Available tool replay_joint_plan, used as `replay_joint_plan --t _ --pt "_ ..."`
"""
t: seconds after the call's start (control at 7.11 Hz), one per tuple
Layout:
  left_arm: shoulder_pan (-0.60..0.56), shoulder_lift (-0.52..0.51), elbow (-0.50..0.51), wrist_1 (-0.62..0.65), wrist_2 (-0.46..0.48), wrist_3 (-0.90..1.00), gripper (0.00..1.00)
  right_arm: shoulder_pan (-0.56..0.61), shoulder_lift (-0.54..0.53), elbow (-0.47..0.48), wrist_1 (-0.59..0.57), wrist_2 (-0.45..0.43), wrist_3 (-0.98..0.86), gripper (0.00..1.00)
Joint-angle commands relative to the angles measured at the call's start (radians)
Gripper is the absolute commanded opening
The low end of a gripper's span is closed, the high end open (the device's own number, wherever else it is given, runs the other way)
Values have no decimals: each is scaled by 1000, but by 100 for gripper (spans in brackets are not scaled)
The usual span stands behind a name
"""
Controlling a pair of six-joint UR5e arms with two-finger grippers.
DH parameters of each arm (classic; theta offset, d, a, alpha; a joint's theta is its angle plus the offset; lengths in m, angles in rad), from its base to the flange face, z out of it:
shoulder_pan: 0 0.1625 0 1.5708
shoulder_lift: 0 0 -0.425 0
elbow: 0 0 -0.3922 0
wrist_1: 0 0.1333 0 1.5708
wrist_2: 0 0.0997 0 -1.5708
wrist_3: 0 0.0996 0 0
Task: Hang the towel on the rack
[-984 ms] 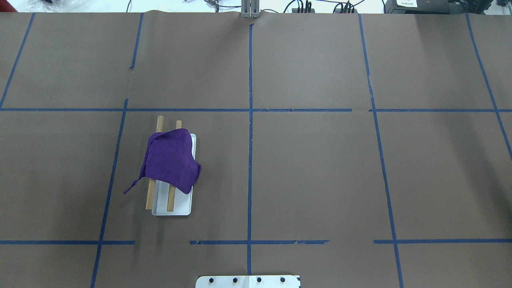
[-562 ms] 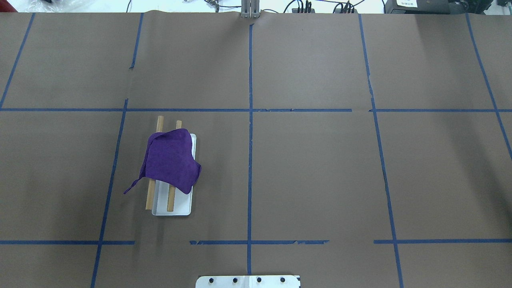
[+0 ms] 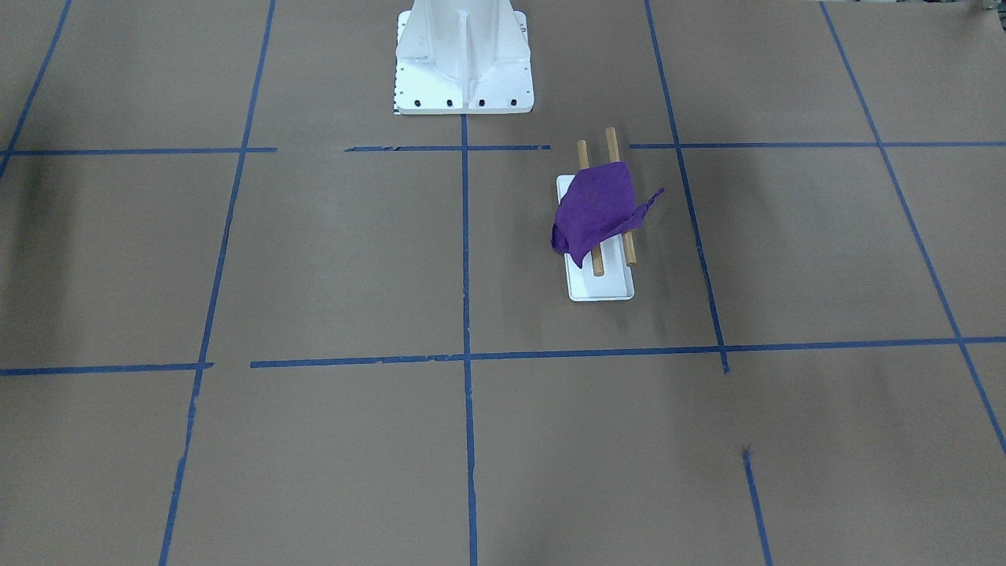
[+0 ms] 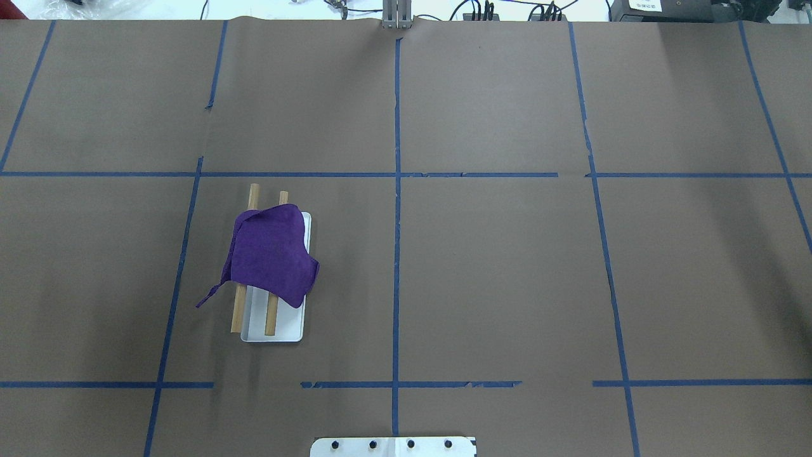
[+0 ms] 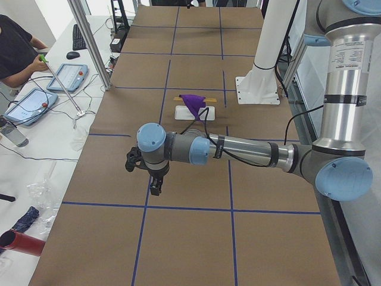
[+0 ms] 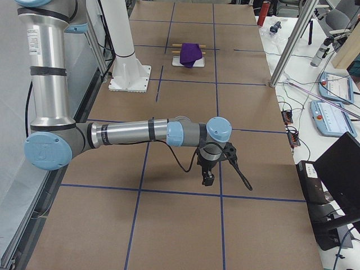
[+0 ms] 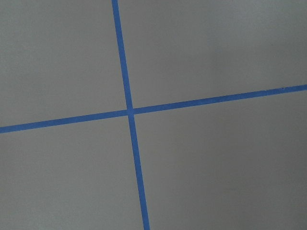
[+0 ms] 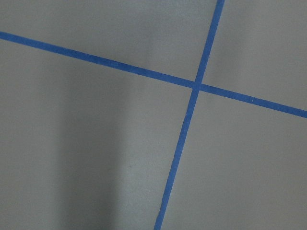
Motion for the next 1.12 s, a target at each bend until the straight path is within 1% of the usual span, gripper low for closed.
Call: replay_joint_plan --t 0.0,0.14,0.56,0.98 --pt "5 -1 -1 -1 0 -1 100 0 3 3 0 0 2 100" --pt "6 -3 -7 -1 0 -1 100 0 3 3 0 0 3 100" --pt "14 -1 7 -151 11 -6 100 1 -3 17 0 28 2 100" --pt "14 -1 4 -136 14 -6 100 2 -3 23 2 25 6 100"
